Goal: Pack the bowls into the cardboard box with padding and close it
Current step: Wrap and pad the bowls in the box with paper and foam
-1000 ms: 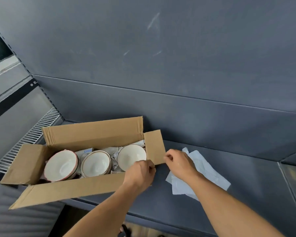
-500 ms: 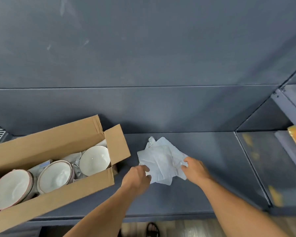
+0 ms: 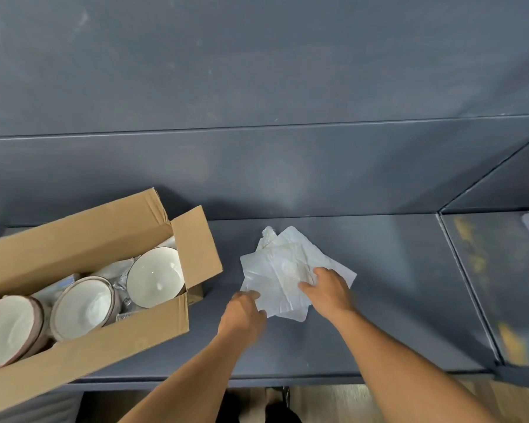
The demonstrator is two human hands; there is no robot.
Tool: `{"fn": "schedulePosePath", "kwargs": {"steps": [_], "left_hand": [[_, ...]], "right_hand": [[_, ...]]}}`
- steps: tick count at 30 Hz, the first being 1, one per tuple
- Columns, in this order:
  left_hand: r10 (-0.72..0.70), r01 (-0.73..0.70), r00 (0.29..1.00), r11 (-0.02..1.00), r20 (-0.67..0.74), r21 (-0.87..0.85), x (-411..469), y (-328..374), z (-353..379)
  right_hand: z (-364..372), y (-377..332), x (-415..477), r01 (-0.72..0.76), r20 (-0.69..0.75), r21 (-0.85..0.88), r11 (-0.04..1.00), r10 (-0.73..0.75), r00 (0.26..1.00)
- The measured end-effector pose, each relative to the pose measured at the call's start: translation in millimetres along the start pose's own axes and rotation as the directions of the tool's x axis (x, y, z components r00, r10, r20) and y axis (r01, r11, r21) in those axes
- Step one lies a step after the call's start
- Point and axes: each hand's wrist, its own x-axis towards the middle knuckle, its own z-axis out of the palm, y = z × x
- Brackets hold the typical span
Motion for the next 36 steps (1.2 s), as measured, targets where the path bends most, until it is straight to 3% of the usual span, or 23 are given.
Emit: {"fn": "schedulePosePath", "kwargs": {"steps": [9, 18, 26, 31, 36], "left_hand": [[-0.028, 0.029, 1.000, 0.997, 0.014, -0.076, 11, -4, -2], [-0.070, 0.070, 0.997, 0.959, 0.012, -0.273, 5, -2, -7], [-0.049, 0.029, 0.998, 0.925, -0.045, -0.380, -15, 18, -26], [-0.100, -0.024, 0.984, 0.749, -0.149, -0.662, -35, 30, -47], [-0.109, -0.192, 0.938, 0.628, -0.329, -0.754, -55, 32, -78]], "right_hand": [[18, -18, 16, -0.082, -0.037, -0.117, 0.990, 0.078, 0.996], [1, -13, 11, -0.102, 0.113, 0.290, 0.952, 0.072, 0.991], [-45, -34, -10, -0.027, 0.119, 0.651, 0.759, -0.067, 0.991], [-70, -67, -33, 0.103, 0.046, 0.752, 0.651, -0.207, 0.977], [-83, -100, -51, 0.165, 0.009, 0.764, 0.624, -0.266, 0.964]]}}
